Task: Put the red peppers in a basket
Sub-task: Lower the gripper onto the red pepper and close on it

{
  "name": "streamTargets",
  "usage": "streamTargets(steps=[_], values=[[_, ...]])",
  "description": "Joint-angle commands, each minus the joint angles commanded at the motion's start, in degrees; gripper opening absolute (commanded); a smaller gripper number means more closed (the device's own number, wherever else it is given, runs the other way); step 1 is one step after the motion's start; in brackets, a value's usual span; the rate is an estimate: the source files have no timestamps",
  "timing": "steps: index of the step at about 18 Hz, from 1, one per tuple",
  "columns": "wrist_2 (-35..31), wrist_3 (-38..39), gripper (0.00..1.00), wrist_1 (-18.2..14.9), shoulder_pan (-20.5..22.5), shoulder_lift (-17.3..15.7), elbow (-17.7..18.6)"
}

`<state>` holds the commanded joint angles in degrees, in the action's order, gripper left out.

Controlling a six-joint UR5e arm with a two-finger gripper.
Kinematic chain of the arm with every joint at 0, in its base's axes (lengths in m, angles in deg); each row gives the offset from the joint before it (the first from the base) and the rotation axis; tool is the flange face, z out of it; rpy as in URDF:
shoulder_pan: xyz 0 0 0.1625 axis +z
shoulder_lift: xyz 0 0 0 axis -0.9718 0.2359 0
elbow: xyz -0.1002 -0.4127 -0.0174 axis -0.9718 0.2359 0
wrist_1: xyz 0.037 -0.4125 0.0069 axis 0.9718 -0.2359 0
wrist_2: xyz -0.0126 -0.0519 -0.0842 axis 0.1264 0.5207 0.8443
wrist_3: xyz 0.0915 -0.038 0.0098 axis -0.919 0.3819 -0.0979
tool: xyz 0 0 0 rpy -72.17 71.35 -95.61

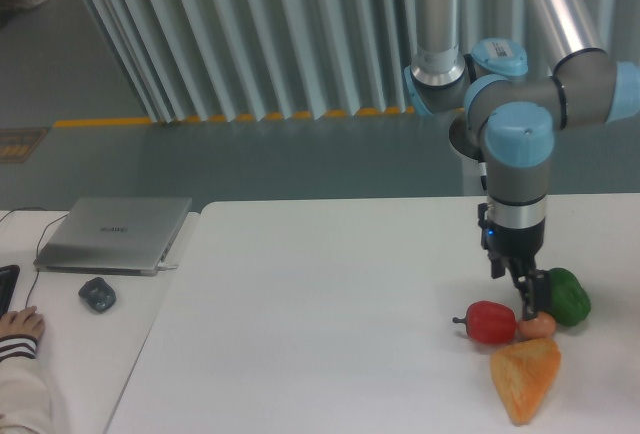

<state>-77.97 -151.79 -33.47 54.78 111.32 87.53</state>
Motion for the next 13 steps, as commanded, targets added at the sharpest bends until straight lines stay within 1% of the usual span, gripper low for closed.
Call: streamTargets(steps=[4,13], values=[[-6.06,-0.35,1.00,-0.26,-2.20,1.14,0.17],[-6.68,0.09,1.00,-0.09,-3.35,3.17,0.61]])
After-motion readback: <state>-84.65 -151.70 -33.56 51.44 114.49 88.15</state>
